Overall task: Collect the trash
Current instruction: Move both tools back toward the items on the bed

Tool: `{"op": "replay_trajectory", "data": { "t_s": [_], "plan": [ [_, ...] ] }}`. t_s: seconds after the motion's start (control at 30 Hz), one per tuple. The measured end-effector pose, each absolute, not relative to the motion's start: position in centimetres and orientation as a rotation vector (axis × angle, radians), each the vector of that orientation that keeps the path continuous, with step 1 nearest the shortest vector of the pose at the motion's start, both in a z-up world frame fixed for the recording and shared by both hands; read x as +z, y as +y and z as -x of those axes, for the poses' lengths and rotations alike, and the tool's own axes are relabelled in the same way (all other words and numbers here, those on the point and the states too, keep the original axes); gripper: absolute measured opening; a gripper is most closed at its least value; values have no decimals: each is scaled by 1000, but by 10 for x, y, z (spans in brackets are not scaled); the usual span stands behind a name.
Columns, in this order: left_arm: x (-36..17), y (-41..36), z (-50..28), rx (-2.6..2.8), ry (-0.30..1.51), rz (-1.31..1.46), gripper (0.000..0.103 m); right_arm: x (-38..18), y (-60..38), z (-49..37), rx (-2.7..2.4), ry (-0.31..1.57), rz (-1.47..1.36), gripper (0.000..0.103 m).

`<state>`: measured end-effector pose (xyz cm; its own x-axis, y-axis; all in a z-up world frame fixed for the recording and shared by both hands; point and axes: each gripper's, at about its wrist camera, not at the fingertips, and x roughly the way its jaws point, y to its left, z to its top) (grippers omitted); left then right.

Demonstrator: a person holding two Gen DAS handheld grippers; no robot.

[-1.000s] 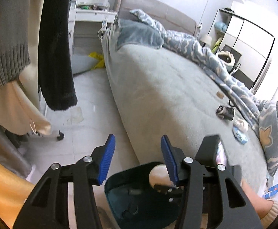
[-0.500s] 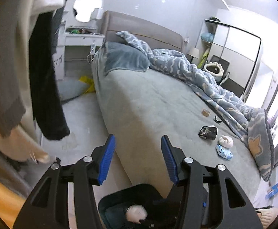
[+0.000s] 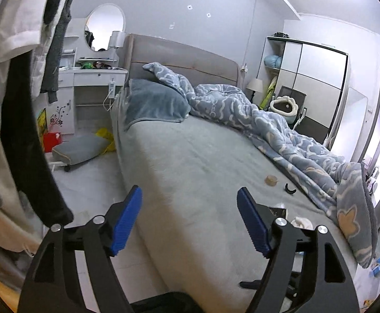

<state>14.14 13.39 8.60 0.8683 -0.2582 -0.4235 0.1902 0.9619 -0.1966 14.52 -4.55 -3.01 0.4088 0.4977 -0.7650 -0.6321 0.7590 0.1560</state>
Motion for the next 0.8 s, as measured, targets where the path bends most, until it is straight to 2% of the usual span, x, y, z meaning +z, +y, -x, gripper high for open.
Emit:
{"op": "replay_trajectory", "data": {
  "t_s": [0.1, 0.2, 0.53, 0.8],
  "plan": [
    [86, 116, -151, -258, 458, 135, 83, -21, -72, -155, 662, 862, 142, 86],
    [84, 97, -162, -283, 463, 133, 93, -14, -98, -163, 620, 830, 119, 89],
    [67, 47, -202, -337, 504, 110, 96, 10, -196, -215, 444, 713, 42, 92],
    [48, 17, -239, -359, 549, 43, 97, 8, -273, -253, 301, 703, -11, 92]
  ]
}}
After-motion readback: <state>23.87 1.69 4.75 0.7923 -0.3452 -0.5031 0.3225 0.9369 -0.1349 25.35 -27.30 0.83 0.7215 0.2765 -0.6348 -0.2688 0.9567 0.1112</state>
